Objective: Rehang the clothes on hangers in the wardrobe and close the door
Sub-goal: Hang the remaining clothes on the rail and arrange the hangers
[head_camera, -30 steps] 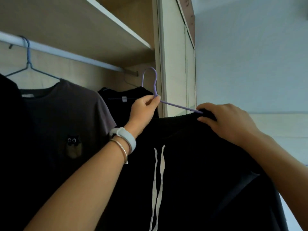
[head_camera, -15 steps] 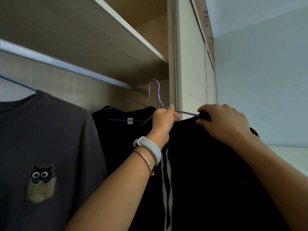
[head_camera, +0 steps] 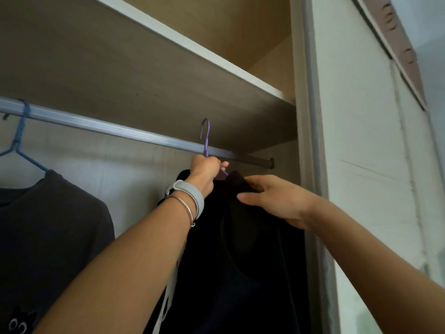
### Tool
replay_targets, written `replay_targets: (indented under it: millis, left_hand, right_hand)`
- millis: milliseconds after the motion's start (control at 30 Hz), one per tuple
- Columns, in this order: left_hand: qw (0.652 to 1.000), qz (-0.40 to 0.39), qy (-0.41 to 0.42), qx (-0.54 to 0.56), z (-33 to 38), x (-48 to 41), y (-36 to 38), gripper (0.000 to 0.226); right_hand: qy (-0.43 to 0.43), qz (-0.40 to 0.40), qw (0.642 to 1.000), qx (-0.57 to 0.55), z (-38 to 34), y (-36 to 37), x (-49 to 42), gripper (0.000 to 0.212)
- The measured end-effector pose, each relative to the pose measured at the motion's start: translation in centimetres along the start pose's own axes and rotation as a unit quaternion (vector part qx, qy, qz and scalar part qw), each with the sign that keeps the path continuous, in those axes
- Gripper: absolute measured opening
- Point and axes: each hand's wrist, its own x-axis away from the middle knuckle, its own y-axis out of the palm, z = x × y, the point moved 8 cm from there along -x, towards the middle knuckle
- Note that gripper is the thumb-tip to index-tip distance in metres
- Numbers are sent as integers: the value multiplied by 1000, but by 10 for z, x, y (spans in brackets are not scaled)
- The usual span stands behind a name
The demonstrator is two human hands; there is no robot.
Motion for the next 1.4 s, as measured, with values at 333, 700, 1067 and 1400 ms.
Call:
replay_targets:
  millis: [333,700,1067,1400]
  left_hand:
    - [999,29,24,20,5,-73,-5,41]
    - [999,20,-10,-29,-60,-85,-34,31]
    - [975,30,80,-207,-73,-22,-74,30]
    - [959,-127,15,-253,-179,135,-89,78]
  right_hand:
    - [-7,108,991,-82,-2,-10,-80,15]
    - [9,80,985,-153,49,34,-84,17]
    - [-119,153,957,-218,110,98,-35,36]
    - [66,-43,996,-50,279,252,62,27]
